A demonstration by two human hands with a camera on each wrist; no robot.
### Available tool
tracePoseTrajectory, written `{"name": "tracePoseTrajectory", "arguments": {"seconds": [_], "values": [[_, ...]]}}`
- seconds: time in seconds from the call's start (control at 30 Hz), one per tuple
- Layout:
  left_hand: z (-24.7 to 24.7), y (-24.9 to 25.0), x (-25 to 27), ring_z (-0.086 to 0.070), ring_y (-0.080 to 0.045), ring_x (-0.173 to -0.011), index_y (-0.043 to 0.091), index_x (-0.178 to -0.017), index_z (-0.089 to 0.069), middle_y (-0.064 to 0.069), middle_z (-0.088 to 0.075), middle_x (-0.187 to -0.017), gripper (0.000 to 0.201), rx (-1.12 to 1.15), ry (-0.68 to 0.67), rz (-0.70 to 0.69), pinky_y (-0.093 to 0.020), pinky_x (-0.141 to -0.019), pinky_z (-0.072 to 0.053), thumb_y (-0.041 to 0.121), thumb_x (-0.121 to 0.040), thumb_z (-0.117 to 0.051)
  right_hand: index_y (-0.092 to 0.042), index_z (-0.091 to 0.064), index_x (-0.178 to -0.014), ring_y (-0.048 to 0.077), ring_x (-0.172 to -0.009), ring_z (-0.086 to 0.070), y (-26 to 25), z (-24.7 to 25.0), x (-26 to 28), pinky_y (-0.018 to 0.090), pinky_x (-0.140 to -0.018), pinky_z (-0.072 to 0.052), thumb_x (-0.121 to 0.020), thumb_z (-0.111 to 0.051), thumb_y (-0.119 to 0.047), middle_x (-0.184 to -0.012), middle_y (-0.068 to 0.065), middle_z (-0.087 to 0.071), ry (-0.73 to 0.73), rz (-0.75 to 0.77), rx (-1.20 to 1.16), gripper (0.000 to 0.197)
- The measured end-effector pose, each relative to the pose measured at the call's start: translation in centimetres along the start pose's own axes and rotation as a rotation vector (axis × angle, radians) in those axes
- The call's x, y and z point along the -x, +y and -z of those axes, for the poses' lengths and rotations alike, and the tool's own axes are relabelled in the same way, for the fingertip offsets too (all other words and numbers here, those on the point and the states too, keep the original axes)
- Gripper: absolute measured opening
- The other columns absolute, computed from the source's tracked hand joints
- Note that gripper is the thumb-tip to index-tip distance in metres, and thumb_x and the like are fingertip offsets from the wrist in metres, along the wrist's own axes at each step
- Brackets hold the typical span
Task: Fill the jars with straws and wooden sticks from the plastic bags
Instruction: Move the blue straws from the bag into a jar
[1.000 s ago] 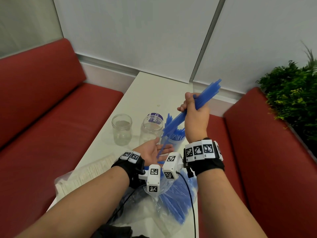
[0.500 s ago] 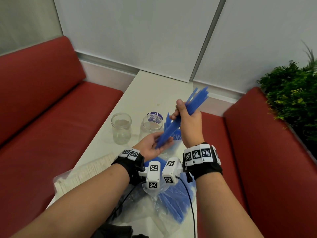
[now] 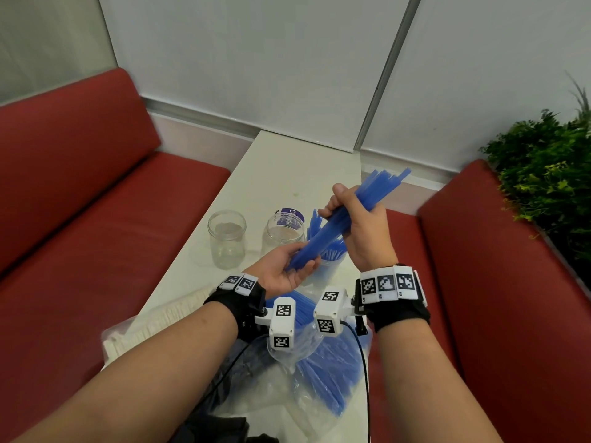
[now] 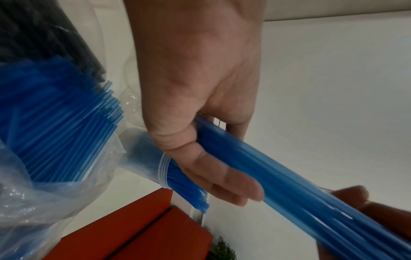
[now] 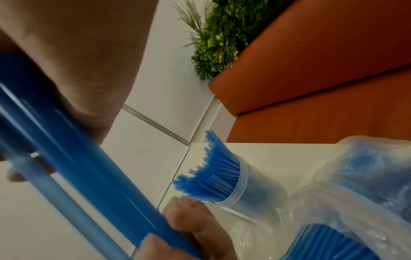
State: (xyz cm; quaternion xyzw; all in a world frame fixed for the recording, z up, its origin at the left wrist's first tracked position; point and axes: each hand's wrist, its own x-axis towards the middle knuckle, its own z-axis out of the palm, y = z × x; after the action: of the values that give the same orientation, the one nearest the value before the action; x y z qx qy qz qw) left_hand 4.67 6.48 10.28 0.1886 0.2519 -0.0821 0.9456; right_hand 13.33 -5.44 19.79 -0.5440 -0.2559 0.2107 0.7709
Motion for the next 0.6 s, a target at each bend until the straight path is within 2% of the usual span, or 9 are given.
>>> {"name": "tracePoseTrajectory", "arguments": {"seconds": [0.1,0.17,0.23,0.33,0.4,0.47,0.53,0.6], "values": [[0.1,0.2,-0.4,-0.062,-0.014,-0.049,-0.003,-0.085,-0.069,-0.010,-0.062,-0.074,0.028,-0.043,0.003,0.025,-0.019,-0.037,-0.049,0.024,-0.077,-0.073,-0.017,-0.062,-0.069,0.027,-0.072,-0.061,0.3,-0.2,0.0,0.053,-0.087,-0.052,-0.092,-0.073,-0.024,-0.071,0.009,-0.062,-0.030,-0.002,0.068,0.026],[0.1,0.2,-0.7,-0.052,-0.008,-0.041,0.002,-0.083,-0.063,-0.006,-0.057,-0.070,0.026,-0.063,-0.009,0.056,-0.015,-0.029,-0.038,0.025,-0.076,-0.072,-0.019,-0.063,-0.067,0.027,-0.072,-0.059,0.8,-0.3,0.2,0.054,-0.088,-0.050,-0.093,-0.071,-0.024,-0.070,0.008,-0.063,-0.045,-0.023,0.102,0.028],[0.1,0.3,-1.1,-0.045,-0.006,-0.038,0.005,-0.085,-0.057,-0.004,-0.053,-0.068,0.023,-0.075,0.006,0.060,-0.014,-0.026,-0.031,0.024,-0.080,-0.068,-0.020,-0.063,-0.067,0.027,-0.073,-0.060,1.1,0.0,0.4,0.050,-0.087,-0.050,-0.094,-0.070,-0.023,-0.070,0.008,-0.063,-0.044,-0.041,0.097,0.028],[0.5,0.7,-1.5,-0.037,-0.004,-0.034,0.008,-0.088,-0.052,-0.001,-0.044,-0.063,0.020,-0.085,0.054,0.032,-0.013,-0.025,-0.021,0.027,-0.095,-0.055,-0.017,-0.066,-0.074,0.029,-0.077,-0.066,0.6,0.8,0.2,0.042,-0.081,-0.055,-0.091,-0.074,-0.022,-0.075,0.010,-0.066,-0.046,-0.030,0.075,0.019],[0.8,1.0,-1.6,-0.036,-0.004,-0.034,0.008,-0.088,-0.052,-0.001,-0.044,-0.061,0.021,-0.096,0.092,0.026,-0.012,-0.025,-0.020,0.027,-0.097,-0.053,-0.015,-0.069,-0.078,0.029,-0.080,-0.069,-0.1,1.2,-0.4,0.040,-0.080,-0.057,-0.087,-0.076,-0.020,-0.078,0.011,-0.068,-0.016,-0.009,0.045,0.013],[1.2,1.2,-1.6,-0.043,-0.007,-0.039,0.006,-0.091,-0.057,-0.004,-0.053,-0.064,0.021,-0.116,0.114,0.029,-0.012,-0.026,-0.024,0.027,-0.095,-0.055,-0.015,-0.068,-0.079,0.031,-0.081,-0.070,-0.7,1.3,-1.0,0.040,-0.082,-0.058,-0.086,-0.077,-0.020,-0.079,0.012,-0.069,0.005,0.001,0.027,0.013],[1.2,1.1,-1.7,-0.050,-0.009,-0.044,0.005,-0.092,-0.062,-0.007,-0.060,-0.070,0.024,-0.136,0.102,0.034,-0.013,-0.027,-0.029,0.028,-0.094,-0.057,-0.017,-0.068,-0.077,0.032,-0.081,-0.070,-0.7,1.0,-1.1,0.040,-0.081,-0.058,-0.088,-0.076,-0.020,-0.079,0.012,-0.069,-0.028,-0.013,0.081,0.013],[1.0,1.0,-2.0,-0.047,-0.007,-0.041,0.008,-0.089,-0.059,-0.005,-0.059,-0.067,0.022,-0.164,0.071,0.049,-0.013,-0.026,-0.028,0.028,-0.095,-0.055,-0.018,-0.068,-0.076,0.034,-0.083,-0.070,-0.3,0.6,-0.8,0.040,-0.080,-0.058,-0.090,-0.074,-0.019,-0.080,0.015,-0.070,-0.093,-0.037,0.193,0.016]]}}
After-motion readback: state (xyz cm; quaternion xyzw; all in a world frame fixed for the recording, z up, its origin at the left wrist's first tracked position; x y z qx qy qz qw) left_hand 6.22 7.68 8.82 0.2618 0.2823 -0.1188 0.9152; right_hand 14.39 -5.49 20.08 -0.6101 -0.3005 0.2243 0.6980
